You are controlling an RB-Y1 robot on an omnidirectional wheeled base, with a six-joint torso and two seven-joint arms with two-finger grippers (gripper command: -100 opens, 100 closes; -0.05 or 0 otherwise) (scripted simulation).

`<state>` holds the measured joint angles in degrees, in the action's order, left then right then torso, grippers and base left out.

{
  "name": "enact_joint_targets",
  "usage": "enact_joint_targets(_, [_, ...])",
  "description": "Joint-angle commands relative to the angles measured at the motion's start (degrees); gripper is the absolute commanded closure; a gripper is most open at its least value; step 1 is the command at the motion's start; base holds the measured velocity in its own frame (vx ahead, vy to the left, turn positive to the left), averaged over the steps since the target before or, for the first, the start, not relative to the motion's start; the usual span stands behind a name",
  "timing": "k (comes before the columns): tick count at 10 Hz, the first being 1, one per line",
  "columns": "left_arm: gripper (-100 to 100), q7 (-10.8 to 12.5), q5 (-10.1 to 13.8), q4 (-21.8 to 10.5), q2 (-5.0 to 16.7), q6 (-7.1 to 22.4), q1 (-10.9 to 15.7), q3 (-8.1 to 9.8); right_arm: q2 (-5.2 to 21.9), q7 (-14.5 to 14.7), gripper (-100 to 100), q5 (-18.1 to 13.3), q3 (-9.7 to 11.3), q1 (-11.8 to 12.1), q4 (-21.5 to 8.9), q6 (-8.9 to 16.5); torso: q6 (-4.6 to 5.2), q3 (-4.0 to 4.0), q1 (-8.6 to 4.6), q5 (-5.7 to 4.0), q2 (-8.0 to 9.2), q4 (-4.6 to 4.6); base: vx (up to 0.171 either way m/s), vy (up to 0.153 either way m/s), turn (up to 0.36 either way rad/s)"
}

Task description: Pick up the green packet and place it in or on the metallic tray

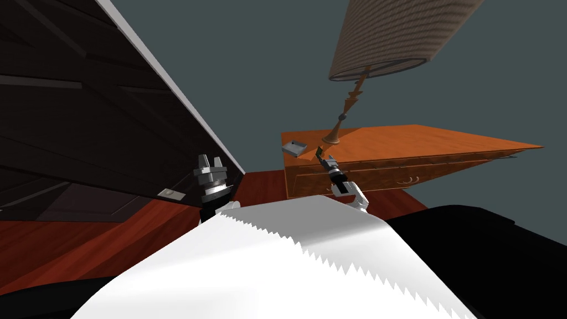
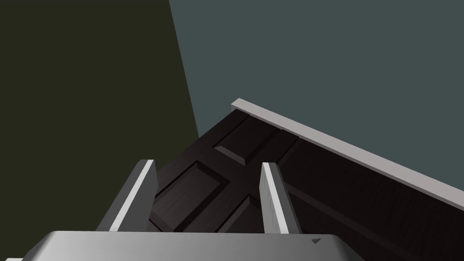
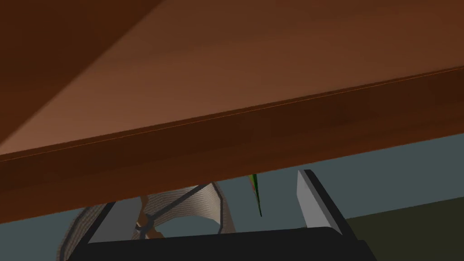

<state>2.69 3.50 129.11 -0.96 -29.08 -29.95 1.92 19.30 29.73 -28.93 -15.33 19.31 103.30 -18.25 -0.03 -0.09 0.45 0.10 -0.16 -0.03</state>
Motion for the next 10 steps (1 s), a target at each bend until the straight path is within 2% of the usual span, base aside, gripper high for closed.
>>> enact_joint_targets(1, [0,0.0,0.0,0.0,0.0,0.0,0.0,0.00,-0.7,1.8,-100,-1.8,-0.9,-0.9,-1.3,0.8,0.00,0.00,0.00,0.00,0.00,0.00,0.040,0.111,0.058])
enact_joint_targets(3, [0,0.0,0.0,0.0,0.0,0.0,0.0,0.00,-0.8,3.5,-100,-3.7,-2.1,-1.9,-2.7,1.7,0.01,0.03,-0.06,-0.01,0.07,0.01,0.019,0.087,0.031])
enact_joint_targets(4, [0,0.0,0.0,0.0,0.0,0.0,0.0,0.00,-0.8,2.9,-100,-3.1,-2.0,-1.7,-2.7,1.0,-0.06,0.01,-0.11,-0.06,0.05,-0.02,0.007,0.032,0.000])
enact_joint_targets(5, [0,0.0,0.0,0.0,0.0,0.0,0.0,0.01,-0.8,3.1,0,-3.2,-2.1,-1.7,-2.8,1.0,-0.05,0.00,-0.26,-0.09,0.05,-0.02,0.001,0.007,-0.001])
enact_joint_targets(6, [0,0.0,0.0,0.0,0.0,0.0,0.0,0.01,0.5,2.1,-100,-2.8,-2.3,-1.9,-1.8,2.6,-0.05,0.01,-0.36,-0.12,0.06,-0.02,0.051,0.003,0.068])
enact_joint_targets(7, [0,0.0,0.0,0.0,0.0,0.0,0.0,0.01,-0.2,2.8,-100,-3.0,-2.3,-1.8,-2.5,1.6,-0.07,-0.06,-0.40,-0.12,-0.09,-0.04,0.033,-0.001,0.019])
enact_joint_targets(8, [0,0.0,0.0,0.0,0.0,0.0,0.0,0.01,-0.1,2.6,100,-3.0,-2.3,-1.9,-2.4,1.8,-0.05,-0.06,-0.42,-0.14,-0.06,-0.05,0.000,0.000,0.000])
enact_joint_targets(10, [0,0.0,0.0,0.0,0.0,0.0,0.0,0.01,-0.1,2.7,100,-3.0,-2.3,-1.9,-2.4,1.7,-0.05,-0.01,-0.44,-0.16,0.03,-0.03,0.000,0.000,0.000])
